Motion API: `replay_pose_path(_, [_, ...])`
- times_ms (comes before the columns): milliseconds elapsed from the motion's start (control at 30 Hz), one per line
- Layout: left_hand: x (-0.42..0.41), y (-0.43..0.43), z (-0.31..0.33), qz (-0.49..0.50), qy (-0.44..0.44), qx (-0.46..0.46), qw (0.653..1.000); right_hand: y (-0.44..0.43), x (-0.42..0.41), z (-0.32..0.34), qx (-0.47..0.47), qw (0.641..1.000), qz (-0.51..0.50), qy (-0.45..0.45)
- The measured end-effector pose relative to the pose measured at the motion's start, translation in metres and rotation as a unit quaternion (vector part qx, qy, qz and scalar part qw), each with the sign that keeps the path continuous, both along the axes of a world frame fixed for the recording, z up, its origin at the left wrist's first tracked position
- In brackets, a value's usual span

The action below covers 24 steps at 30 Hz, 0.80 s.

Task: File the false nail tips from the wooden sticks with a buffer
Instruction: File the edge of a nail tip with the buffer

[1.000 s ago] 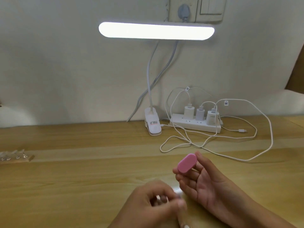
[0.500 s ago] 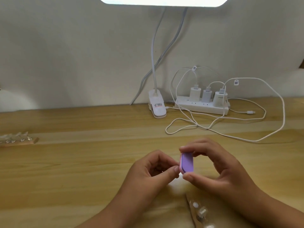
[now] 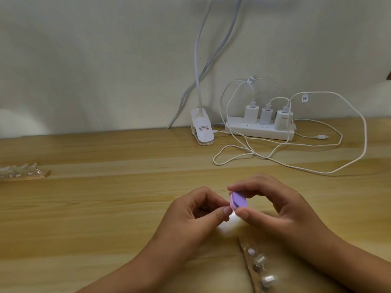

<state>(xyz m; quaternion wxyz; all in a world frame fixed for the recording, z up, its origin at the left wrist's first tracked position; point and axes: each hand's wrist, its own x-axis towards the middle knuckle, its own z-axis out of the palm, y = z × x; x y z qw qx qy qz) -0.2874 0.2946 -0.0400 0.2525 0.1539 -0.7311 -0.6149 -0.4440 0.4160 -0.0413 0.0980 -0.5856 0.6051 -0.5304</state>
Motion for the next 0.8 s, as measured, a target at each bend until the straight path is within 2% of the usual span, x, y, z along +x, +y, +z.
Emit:
replay_pose_path(67, [0.0003, -0.0006, -0.0005, 0.0, -0.001, -0.001, 1.0, -0.0001, 0.0001, 0.0017, 0.027, 0.998, 0.003, -0.056])
replay_pose_path(200, [0.0001, -0.0001, -0.0005, -0.004, 0.002, -0.003, 1.0, 0.0003, 0.0027, 0.0013, 0.003, 1.0, 0.004, 0.014])
replay_pose_path(300, [0.0007, -0.0001, -0.0015, -0.004, -0.003, -0.008, 1.0, -0.0004, 0.0014, 0.0026, 0.035, 0.997, 0.007, -0.061])
replay_pose_path(433, [0.0007, 0.0002, -0.001, -0.007, -0.006, -0.018, 1.0, 0.0006, 0.0025, 0.0016, 0.027, 1.0, 0.012, -0.009])
replay_pose_path(533, [0.0002, 0.0002, -0.0006, -0.001, -0.005, -0.011, 1.0, 0.0004, 0.0024, 0.0029, 0.044, 0.998, 0.005, -0.04])
replay_pose_path(633, [-0.0004, -0.0001, -0.0009, -0.006, -0.005, -0.015, 1.0, 0.0019, 0.003, 0.0024, 0.012, 1.0, -0.001, 0.01])
replay_pose_path(733, [0.0, -0.0009, -0.0026, -0.003, -0.007, -0.017, 1.0, 0.0008, 0.0033, 0.0022, 0.039, 0.995, 0.01, -0.087])
replay_pose_path(800, [0.0002, -0.0013, -0.0031, -0.008, -0.005, -0.02, 1.0, 0.0007, 0.0033, 0.0017, 0.021, 0.994, 0.013, -0.106])
